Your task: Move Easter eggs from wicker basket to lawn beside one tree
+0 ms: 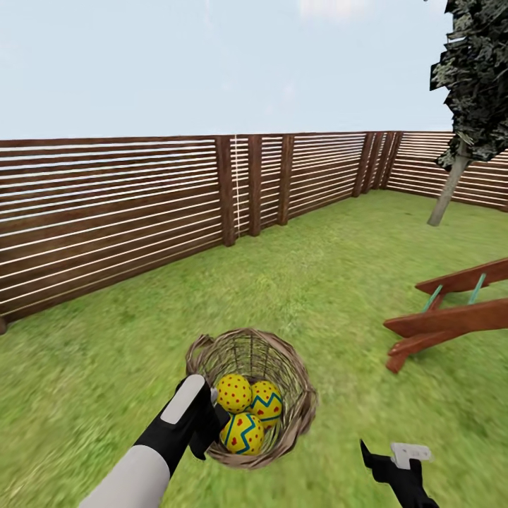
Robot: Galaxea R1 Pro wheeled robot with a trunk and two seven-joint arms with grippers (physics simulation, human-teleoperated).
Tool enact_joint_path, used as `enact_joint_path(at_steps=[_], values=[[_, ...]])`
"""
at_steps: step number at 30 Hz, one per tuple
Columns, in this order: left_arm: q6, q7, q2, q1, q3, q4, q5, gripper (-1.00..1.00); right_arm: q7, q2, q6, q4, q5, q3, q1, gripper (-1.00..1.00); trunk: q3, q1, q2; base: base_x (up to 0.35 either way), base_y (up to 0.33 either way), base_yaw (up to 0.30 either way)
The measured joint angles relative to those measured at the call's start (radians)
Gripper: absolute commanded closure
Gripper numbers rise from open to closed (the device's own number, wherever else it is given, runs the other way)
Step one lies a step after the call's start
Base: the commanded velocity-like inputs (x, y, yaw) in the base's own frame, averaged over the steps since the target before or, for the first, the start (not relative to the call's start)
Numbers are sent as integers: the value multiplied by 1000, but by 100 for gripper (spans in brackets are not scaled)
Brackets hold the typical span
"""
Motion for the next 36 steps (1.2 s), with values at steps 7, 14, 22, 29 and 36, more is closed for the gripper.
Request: enact_joint_path(at_steps=[7, 14, 22, 29, 36], values=[[0, 0, 0, 0, 0, 1, -1, 100, 0, 0, 0, 2, 0, 0, 0, -100, 11, 0, 0, 336, 0, 0], [-11, 0, 0, 0, -26, 3, 0, 100, 0, 0, 0, 0, 0, 0, 0, -100, 22, 0, 0, 336, 0, 0], [-12, 0, 0, 0, -27, 2, -1, 100, 0, 0, 0, 0, 0, 0, 0, -100, 28, 0, 0, 336, 0, 0], [-12, 0, 0, 0, -28, 0, 0, 100, 0, 0, 0, 2, 0, 0, 0, -100, 38, 0, 0, 334, 0, 0], [-12, 0, 0, 0, -32, -1, 0, 100, 0, 0, 0, 3, 0, 0, 0, -100, 46, 0, 0, 324, 0, 0]])
